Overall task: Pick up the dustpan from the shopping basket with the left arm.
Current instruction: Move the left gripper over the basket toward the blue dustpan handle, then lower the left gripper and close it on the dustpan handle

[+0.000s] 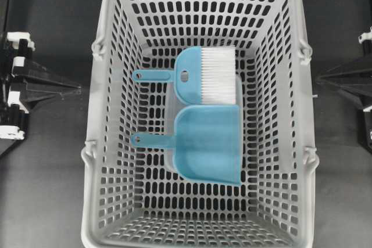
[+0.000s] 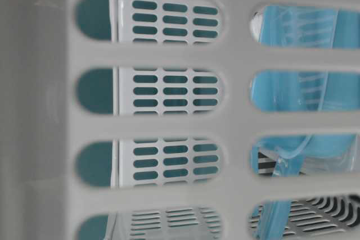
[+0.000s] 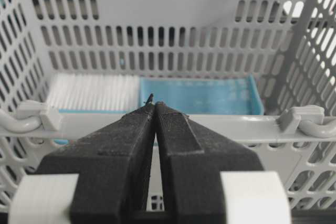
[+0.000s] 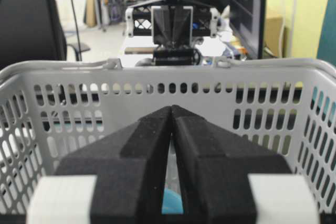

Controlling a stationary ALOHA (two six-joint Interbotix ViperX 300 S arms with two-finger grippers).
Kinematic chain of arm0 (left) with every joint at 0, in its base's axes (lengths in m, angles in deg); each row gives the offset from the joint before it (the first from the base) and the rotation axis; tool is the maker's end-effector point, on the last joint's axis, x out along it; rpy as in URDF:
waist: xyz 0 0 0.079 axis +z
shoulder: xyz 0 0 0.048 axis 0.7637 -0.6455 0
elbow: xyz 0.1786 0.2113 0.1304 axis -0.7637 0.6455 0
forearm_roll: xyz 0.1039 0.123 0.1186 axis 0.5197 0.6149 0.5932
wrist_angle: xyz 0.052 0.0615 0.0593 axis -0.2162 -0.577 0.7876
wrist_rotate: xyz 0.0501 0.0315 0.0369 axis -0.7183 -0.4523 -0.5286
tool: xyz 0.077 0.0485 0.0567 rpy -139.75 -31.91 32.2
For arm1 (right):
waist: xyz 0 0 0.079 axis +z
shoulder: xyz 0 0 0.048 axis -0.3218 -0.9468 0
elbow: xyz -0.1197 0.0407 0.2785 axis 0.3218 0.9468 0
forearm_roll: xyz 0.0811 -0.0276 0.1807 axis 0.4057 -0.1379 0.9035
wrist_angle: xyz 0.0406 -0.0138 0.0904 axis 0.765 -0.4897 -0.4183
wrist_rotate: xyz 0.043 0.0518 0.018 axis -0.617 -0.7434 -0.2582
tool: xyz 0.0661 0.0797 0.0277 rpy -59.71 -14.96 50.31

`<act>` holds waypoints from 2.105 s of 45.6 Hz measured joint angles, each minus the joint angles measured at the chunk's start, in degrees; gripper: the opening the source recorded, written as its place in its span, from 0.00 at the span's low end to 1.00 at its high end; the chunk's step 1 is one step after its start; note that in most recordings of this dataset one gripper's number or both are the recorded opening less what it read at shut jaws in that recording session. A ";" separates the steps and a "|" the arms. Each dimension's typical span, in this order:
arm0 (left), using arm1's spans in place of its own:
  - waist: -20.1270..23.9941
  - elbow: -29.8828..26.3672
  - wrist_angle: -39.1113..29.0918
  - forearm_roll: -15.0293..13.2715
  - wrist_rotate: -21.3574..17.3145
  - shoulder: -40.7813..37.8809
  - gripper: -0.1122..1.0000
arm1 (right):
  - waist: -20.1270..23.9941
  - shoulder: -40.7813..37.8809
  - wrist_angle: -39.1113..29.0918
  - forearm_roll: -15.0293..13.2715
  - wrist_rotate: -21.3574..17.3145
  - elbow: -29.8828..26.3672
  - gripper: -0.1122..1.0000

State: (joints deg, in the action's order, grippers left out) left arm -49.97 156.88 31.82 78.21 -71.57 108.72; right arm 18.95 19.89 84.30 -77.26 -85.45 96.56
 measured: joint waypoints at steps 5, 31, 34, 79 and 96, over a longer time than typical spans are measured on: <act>0.00 -2.64 -4.57 1.49 1.76 -0.09 0.10 | 0.00 0.00 -0.18 0.09 -0.18 0.18 0.10; -1.58 -43.42 -55.37 2.11 1.67 -22.32 0.10 | 0.62 0.44 -2.72 0.18 -0.18 0.35 0.10; -1.76 -47.72 -59.68 2.20 1.67 -26.46 0.10 | 0.79 0.44 -3.08 0.18 -0.18 0.35 0.10; -5.98 -62.40 -78.93 2.11 2.02 -61.88 0.91 | 1.76 0.70 -3.96 0.26 -0.26 1.14 0.10; -6.50 -56.25 -71.89 2.20 4.92 -62.75 0.90 | 2.29 0.70 -3.96 0.26 -0.35 1.49 0.10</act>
State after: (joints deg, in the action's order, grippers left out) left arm -56.47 100.63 -40.07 80.40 -66.64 45.97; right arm 21.23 20.60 80.34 -77.00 -85.80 98.06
